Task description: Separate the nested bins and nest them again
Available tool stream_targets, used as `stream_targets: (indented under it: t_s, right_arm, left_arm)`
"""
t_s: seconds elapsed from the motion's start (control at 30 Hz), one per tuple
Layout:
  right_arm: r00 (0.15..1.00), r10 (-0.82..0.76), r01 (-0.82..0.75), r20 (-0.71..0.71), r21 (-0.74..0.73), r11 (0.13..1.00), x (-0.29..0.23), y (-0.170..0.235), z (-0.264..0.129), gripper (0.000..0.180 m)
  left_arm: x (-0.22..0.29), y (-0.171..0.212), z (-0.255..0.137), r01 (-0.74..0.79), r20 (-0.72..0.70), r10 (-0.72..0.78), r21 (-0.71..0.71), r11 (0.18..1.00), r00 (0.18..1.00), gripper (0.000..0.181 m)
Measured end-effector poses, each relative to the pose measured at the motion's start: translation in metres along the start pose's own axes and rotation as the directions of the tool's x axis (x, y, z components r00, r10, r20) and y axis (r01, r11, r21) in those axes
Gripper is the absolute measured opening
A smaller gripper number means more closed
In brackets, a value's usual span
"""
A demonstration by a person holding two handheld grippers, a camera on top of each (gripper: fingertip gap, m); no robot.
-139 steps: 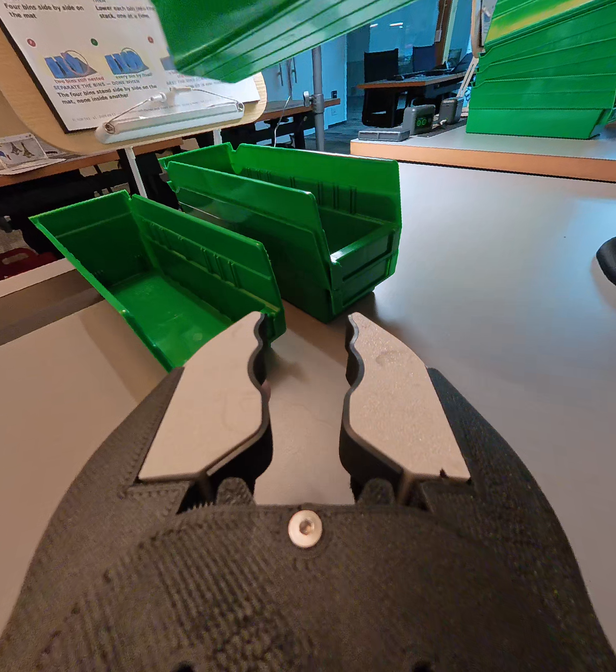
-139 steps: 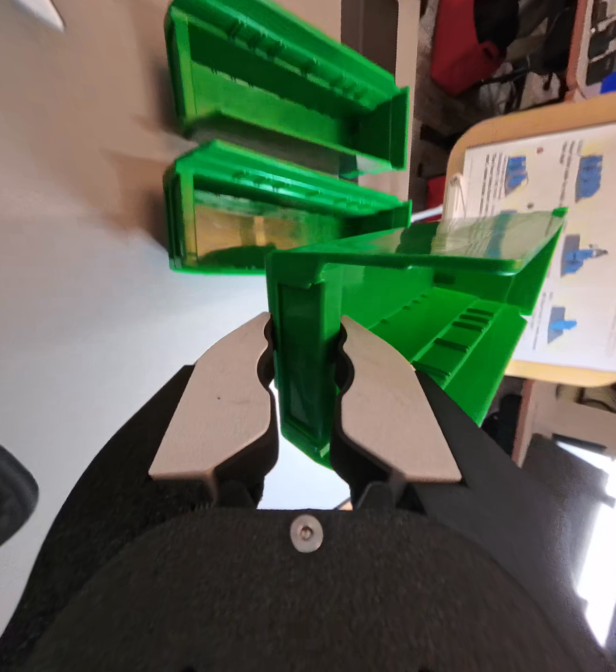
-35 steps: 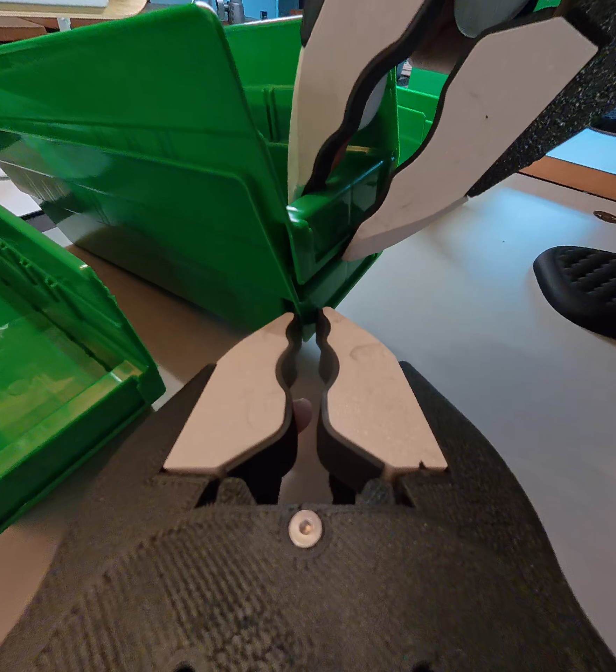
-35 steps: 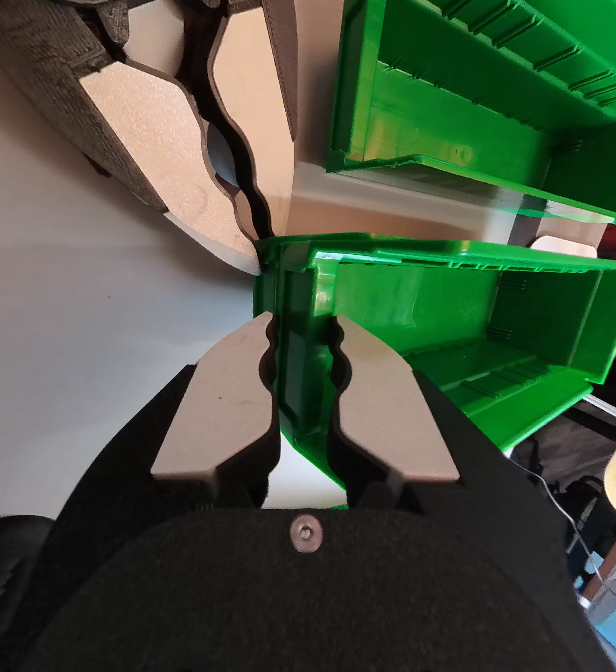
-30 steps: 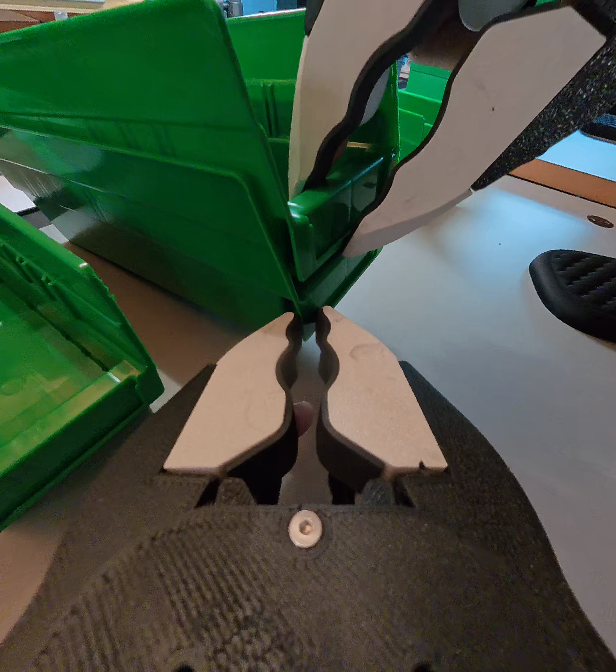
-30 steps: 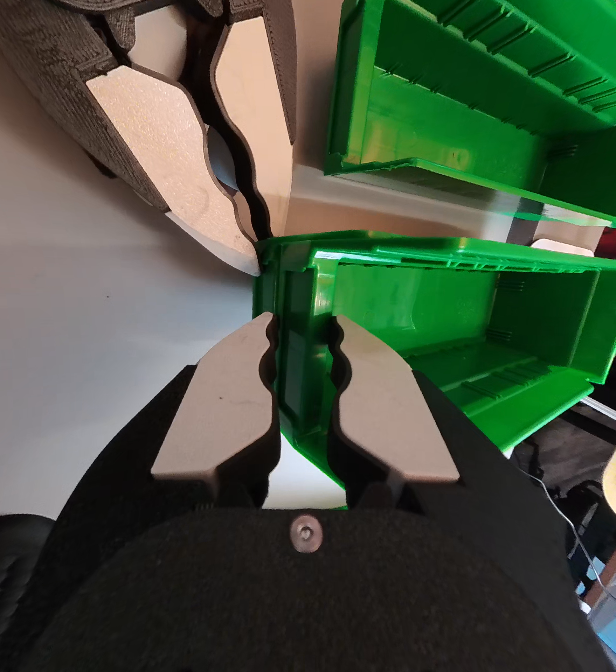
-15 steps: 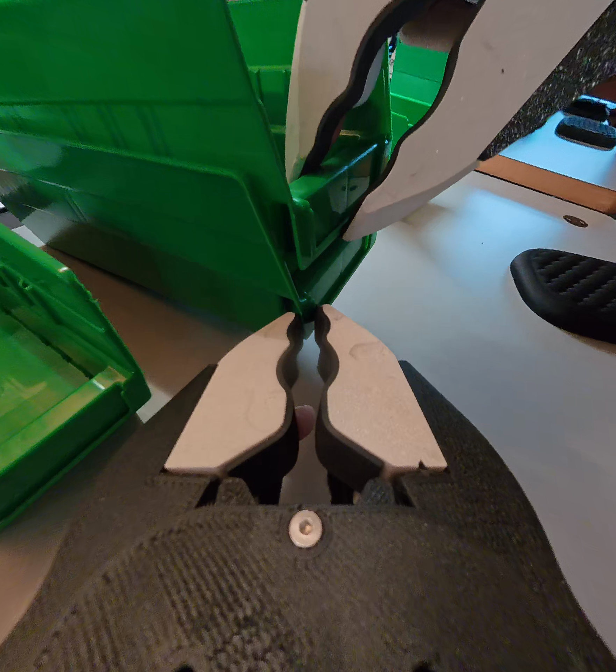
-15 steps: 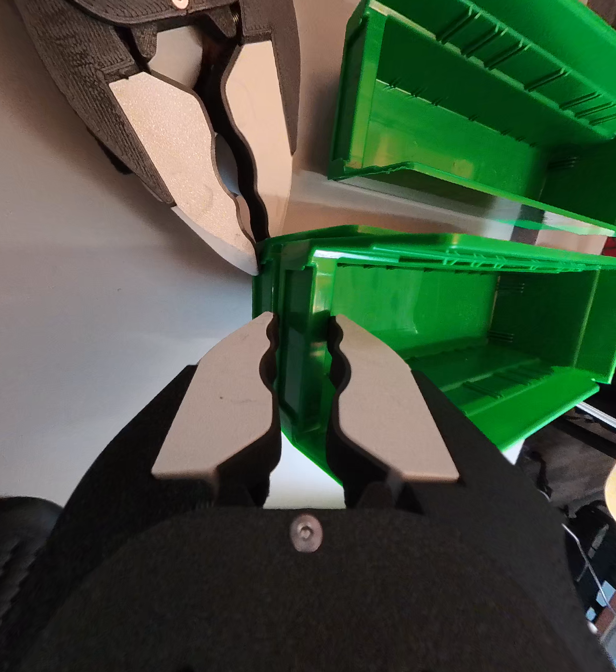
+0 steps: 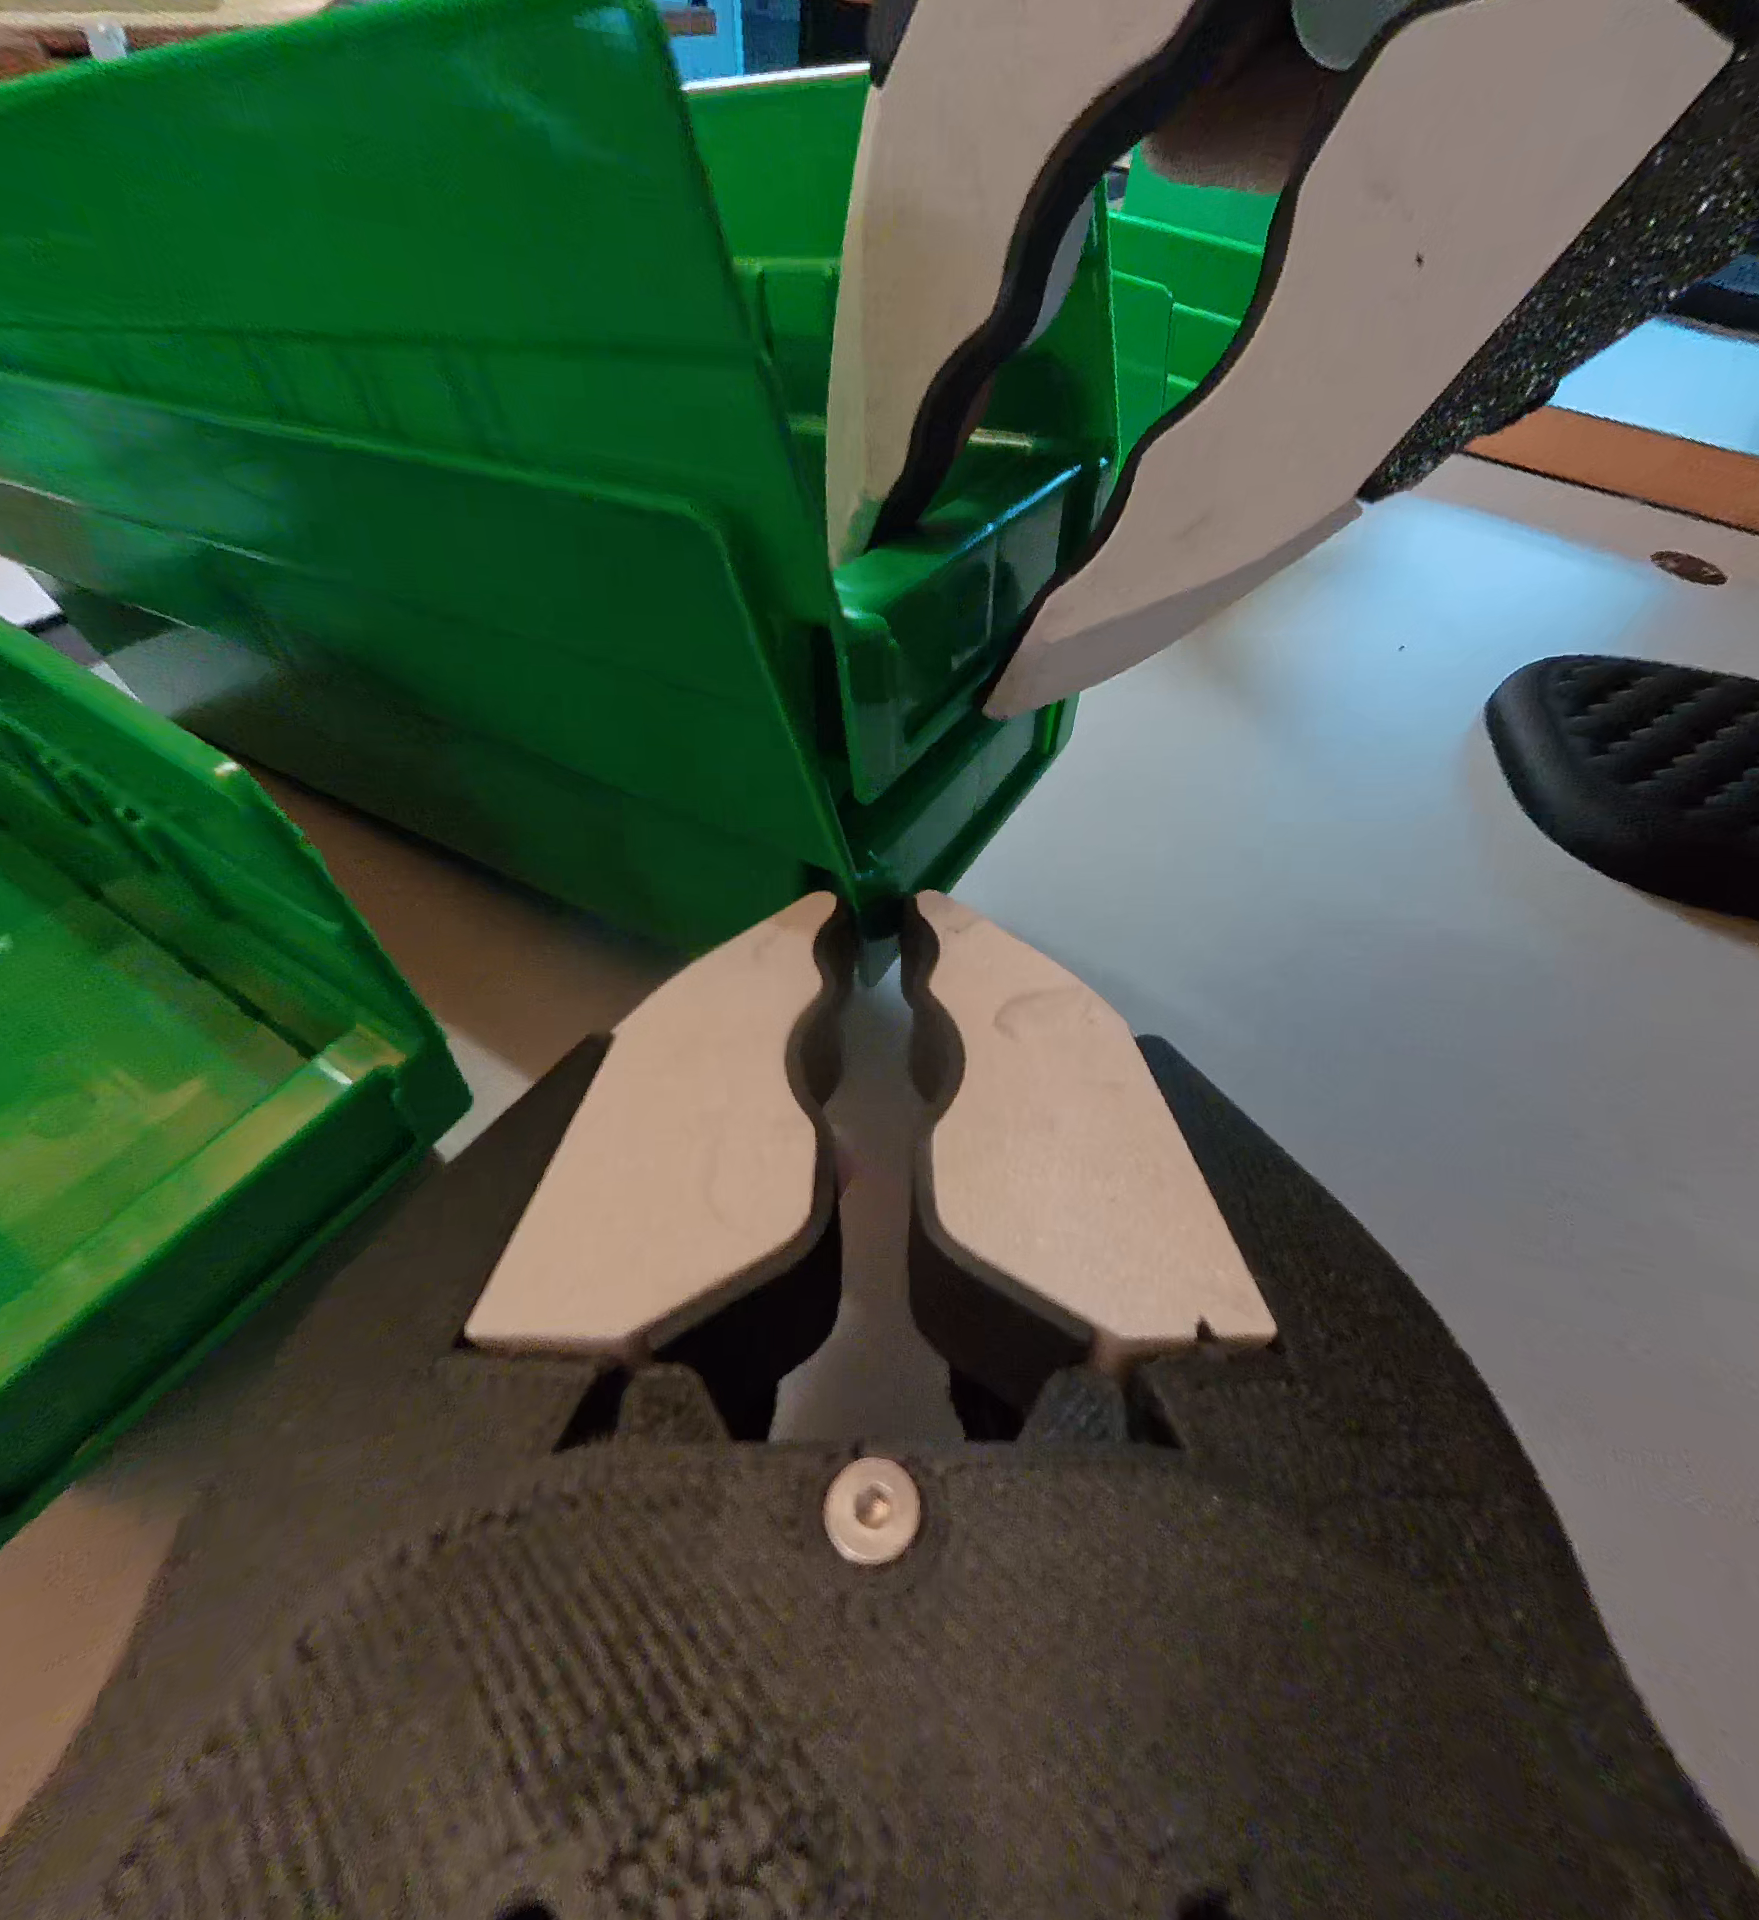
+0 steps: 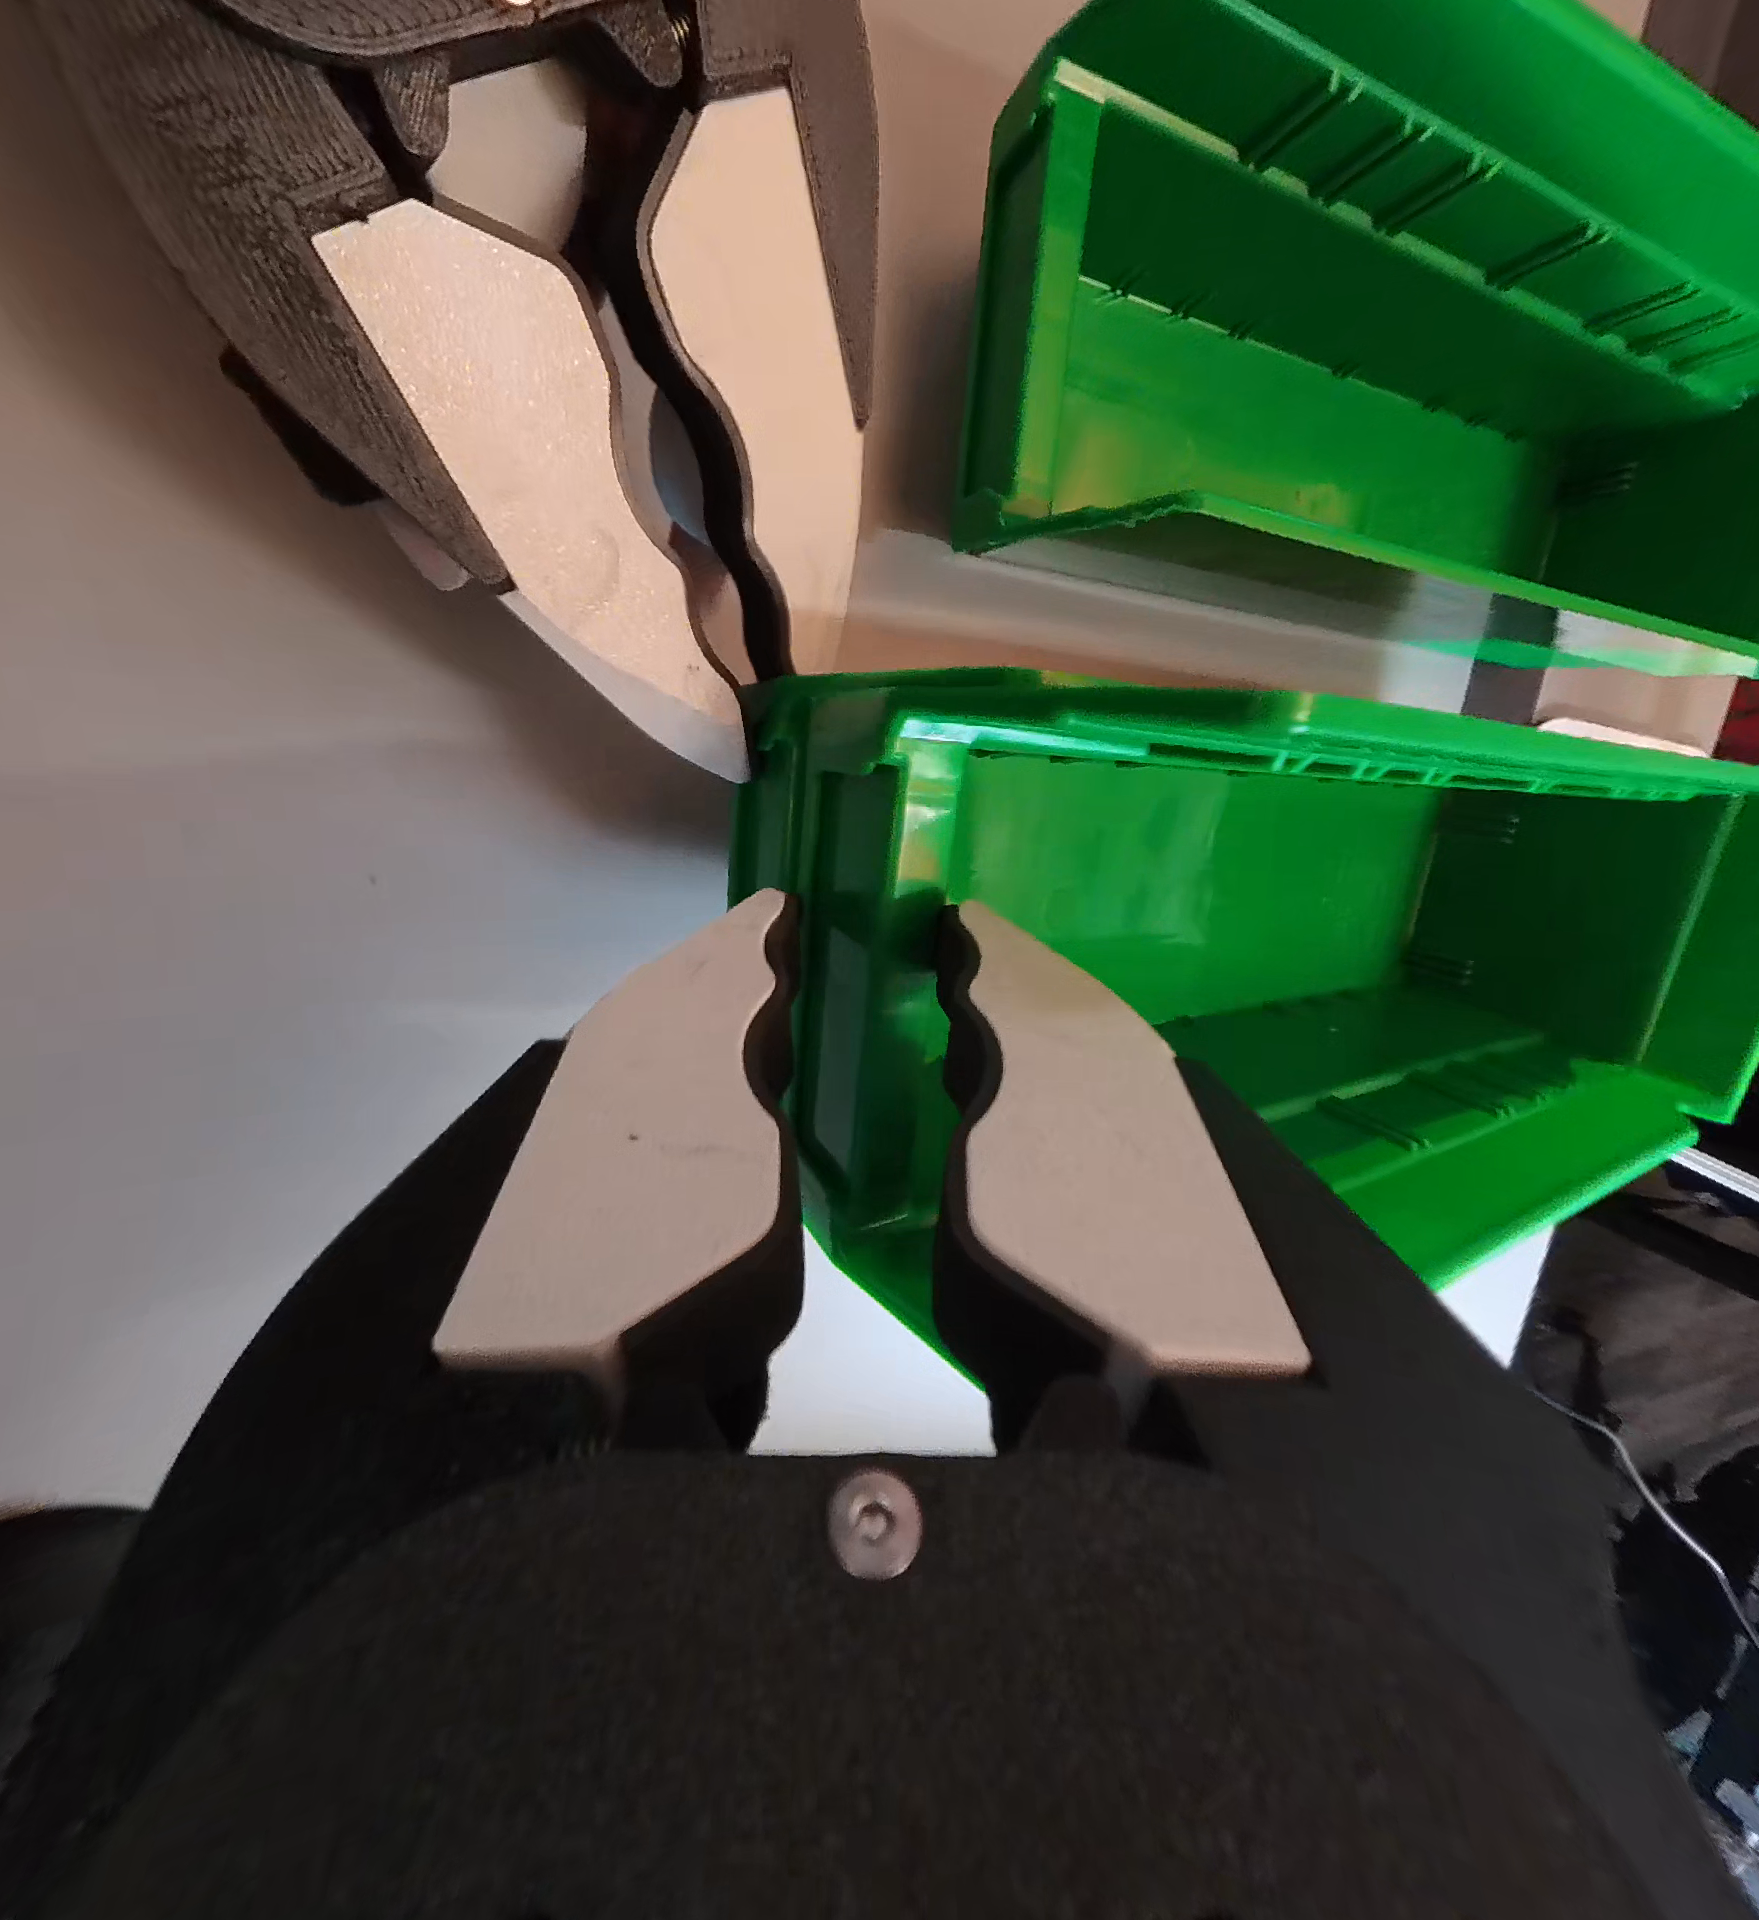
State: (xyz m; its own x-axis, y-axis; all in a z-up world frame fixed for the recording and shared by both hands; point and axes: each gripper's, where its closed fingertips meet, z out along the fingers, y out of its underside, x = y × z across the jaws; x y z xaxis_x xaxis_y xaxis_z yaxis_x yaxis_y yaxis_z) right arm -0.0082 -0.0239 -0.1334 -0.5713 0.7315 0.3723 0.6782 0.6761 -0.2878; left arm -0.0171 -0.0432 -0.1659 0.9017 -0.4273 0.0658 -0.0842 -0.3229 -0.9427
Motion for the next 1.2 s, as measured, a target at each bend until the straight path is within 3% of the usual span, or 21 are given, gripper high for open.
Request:
stream_targets:
  t_s: [0.43, 0.6, 0.87, 0.93, 1.0, 1.07, 1.2]
  right_arm:
    - [0.994, 0.009, -0.003, -0.107, 0.056, 0.998, 0.0, -0.007, 0.003, 0.026]
    - [0.991, -0.011, 0.021, -0.133, 0.074, 0.997, -0.004, -0.01, 0.007, 0.027]
    - [0.983, -0.038, 0.053, -0.178, 0.08, 0.995, -0.005, -0.016, 0.008, 0.028]
    - [0.987, -0.002, 0.031, -0.158, 0.18, 0.983, -0.001, -0.03, -0.01, 0.028]
    - [0.993, 0.076, -0.048, -0.089, 0.287, 0.957, 0.015, -0.042, -0.042, 0.034]
    - [0.978, 0.14, -0.085, -0.156, 0.318, 0.944, 0.064, -0.039, -0.066, 0.033]
    - [0.948, 0.16, -0.134, -0.274, 0.111, 0.985, 0.164, 0.001, -0.045, 0.033]
  left_arm:
    - [-0.02, -0.015, -0.013, -0.139, 0.225, 0.13, 0.027, 0.99, 0.966, 0.036]
    - [-0.017, -0.019, -0.014, -0.193, 0.255, 0.172, 0.059, 0.979, 0.951, 0.023]
    - [-0.018, -0.015, -0.018, -0.237, 0.282, 0.217, 0.04, 0.971, 0.935, 0.02]
    - [-0.021, -0.01, -0.017, -0.226, 0.286, 0.211, 0.019, 0.974, 0.935, 0.019]
    - [-0.024, -0.002, -0.015, -0.216, 0.282, 0.209, -0.004, 0.976, 0.936, 0.019]
    - [-0.024, 0.005, -0.013, -0.214, 0.273, 0.213, -0.027, 0.976, 0.938, 0.019]
    - [-0.022, 0.01, -0.012, -0.222, 0.264, 0.226, -0.048, 0.974, 0.938, 0.019]
